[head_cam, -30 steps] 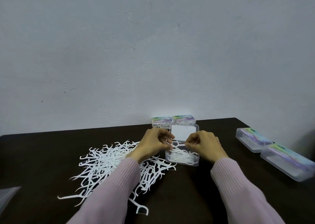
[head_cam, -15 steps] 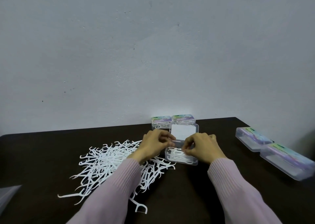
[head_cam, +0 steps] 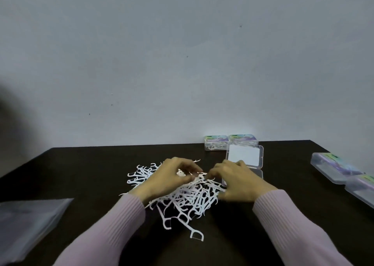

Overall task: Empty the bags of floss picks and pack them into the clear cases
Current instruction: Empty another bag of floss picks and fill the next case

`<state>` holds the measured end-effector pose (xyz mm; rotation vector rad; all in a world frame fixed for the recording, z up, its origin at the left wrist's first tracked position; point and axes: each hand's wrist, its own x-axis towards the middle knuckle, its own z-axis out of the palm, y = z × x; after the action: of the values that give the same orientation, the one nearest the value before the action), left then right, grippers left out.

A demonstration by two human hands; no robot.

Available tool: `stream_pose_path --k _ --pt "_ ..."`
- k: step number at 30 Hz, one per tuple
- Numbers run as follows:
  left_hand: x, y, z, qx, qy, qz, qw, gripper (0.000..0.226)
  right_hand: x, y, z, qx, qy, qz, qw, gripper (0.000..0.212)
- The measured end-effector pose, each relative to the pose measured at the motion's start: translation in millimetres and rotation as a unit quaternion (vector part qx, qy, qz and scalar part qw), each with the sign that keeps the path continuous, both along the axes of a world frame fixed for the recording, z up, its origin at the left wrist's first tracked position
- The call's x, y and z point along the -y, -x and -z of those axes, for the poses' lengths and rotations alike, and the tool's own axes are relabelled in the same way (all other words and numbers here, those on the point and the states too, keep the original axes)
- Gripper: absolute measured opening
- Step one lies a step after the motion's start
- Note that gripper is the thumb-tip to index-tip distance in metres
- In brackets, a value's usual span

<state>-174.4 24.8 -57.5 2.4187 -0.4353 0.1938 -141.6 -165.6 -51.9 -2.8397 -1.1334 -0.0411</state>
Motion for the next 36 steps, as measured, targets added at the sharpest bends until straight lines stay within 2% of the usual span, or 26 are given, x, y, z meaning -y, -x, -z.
stream_pose_path --k 3,6,11,15,20,28,30,34,36 --pt "-22 13 4 -0.029 -0.035 -0.021 0.999 0.023 -1 2 1 -0.003 0.118 0.024 0.993 0.072" --pt "-43 23 6 -0.033 -0.068 -0.035 0.997 0.03 -3 3 4 -0.001 0.13 0.032 0.991 0.069" --pt "-61 34 12 -0.025 -0.129 -0.05 0.99 0.043 -12 6 8 0.052 0.043 0.016 0.998 0.047" --pt "-67 36 19 -0.023 -0.156 -0.057 0.986 0.049 -17 10 13 0.052 -0.03 0.017 0.998 0.038" --pt "-67 35 20 0.055 -0.158 -0.083 0.982 0.036 -18 8 16 0.013 -0.107 0.041 0.993 0.027" --pt "-60 39 25 0.158 -0.194 -0.101 0.963 0.021 -15 7 14 0.014 -0.155 0.067 0.986 0.023" --pt "-59 40 26 0.163 -0.188 -0.103 0.963 0.018 -15 7 13 0.004 -0.173 0.064 0.983 0.022" --pt "-59 39 25 0.139 -0.103 -0.113 0.978 0.015 -12 7 11 -0.014 -0.204 0.07 0.976 0.017" --pt "-58 38 24 0.148 -0.088 -0.12 0.978 0.012 -11 7 8 -0.015 -0.215 0.074 0.974 0.016"
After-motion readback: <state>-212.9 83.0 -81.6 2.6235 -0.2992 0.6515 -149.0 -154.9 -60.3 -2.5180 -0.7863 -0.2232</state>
